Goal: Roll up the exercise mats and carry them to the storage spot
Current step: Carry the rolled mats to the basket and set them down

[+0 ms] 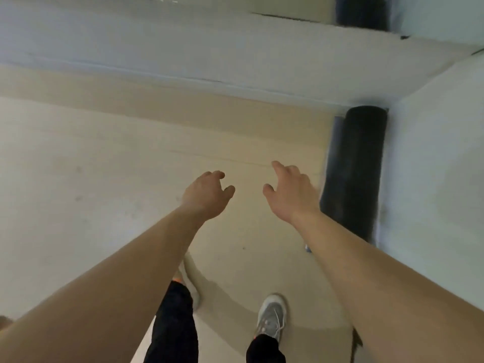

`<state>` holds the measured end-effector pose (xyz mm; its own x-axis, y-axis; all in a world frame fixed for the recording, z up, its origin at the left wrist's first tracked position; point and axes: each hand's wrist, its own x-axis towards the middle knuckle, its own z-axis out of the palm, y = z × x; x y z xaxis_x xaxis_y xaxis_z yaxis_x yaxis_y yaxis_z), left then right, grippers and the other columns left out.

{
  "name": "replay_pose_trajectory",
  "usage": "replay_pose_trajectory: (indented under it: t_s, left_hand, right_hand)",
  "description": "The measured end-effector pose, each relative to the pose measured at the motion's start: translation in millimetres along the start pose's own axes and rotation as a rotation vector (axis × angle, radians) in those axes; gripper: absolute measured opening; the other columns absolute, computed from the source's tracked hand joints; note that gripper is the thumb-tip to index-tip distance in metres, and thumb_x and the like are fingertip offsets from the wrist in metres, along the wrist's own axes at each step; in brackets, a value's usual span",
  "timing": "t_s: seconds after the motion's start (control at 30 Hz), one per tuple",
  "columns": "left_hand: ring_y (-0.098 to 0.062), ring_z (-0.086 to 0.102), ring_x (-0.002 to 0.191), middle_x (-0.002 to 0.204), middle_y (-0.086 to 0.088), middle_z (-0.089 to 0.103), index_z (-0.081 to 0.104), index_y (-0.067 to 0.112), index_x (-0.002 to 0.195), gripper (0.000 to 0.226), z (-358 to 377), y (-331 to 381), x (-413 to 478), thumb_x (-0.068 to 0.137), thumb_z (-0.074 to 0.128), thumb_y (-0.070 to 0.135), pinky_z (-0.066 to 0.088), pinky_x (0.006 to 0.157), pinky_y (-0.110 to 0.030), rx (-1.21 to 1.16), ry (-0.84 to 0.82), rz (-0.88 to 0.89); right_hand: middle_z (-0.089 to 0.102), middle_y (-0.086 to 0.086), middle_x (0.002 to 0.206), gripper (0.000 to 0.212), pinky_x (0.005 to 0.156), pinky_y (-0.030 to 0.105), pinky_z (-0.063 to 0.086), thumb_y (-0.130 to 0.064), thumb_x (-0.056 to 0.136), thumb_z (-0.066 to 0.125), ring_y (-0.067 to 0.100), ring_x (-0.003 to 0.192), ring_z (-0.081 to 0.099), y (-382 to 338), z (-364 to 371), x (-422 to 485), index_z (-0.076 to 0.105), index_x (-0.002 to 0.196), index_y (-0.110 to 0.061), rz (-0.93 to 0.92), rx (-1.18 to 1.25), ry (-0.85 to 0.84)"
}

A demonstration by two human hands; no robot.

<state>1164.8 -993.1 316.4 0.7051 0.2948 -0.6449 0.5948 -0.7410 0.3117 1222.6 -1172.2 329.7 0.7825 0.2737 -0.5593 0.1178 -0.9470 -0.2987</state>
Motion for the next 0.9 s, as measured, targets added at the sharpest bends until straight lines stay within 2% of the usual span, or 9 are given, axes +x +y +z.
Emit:
replay_pose_trajectory:
  t_s: [0.1,0.23,0.53,0.9]
  left_hand:
    - [-0.026,0.05,0.134,0.15,-0.002,0.049,0.043,0.021,0.152,0.054,-38,-77,-44,0.102,0.051,0.043,0.042,0.105,-0.04,-0.053,0.066,-0.067]
    - [-0.027,0.049,0.135,0.151,-0.003,0.046,0.04,0.02,0.153,0.056,-77,-206,-100,0.102,0.05,0.043,0.044,0.104,-0.042,-0.161,0.13,-0.262]
    - [-0.027,0.052,0.13,0.147,-0.005,0.048,0.041,0.018,0.152,0.054,-132,-502,-242,0.102,0.048,0.04,0.045,0.099,-0.04,-0.374,0.268,-0.58]
    - [-0.027,0.051,0.13,0.152,-0.003,0.043,0.038,0.019,0.154,0.055,-191,-754,-353,0.103,0.045,0.039,0.046,0.098,-0.04,-0.604,0.347,-0.882]
  right_hand:
    - [0.042,0.009,0.15,0.061,0.101,0.046,0.042,-0.039,0.101,0.047,0.036,0.131,0.044,-86,6,-19,0.029,0.157,-0.026,-0.116,-0.092,-0.059]
    - [0.044,0.009,0.147,0.06,0.1,0.045,0.043,-0.039,0.1,0.049,0.036,0.128,0.046,-213,39,-40,0.033,0.155,-0.025,-0.269,-0.234,-0.115]
    - [0.039,0.006,0.152,0.057,0.095,0.043,0.042,-0.038,0.102,0.045,0.034,0.128,0.046,-519,162,-125,0.031,0.156,-0.025,-0.712,-0.603,-0.215]
    - [0.037,0.003,0.155,0.057,0.094,0.04,0.042,-0.037,0.101,0.044,0.031,0.126,0.047,-804,292,-209,0.032,0.156,-0.026,-1.095,-0.864,-0.294]
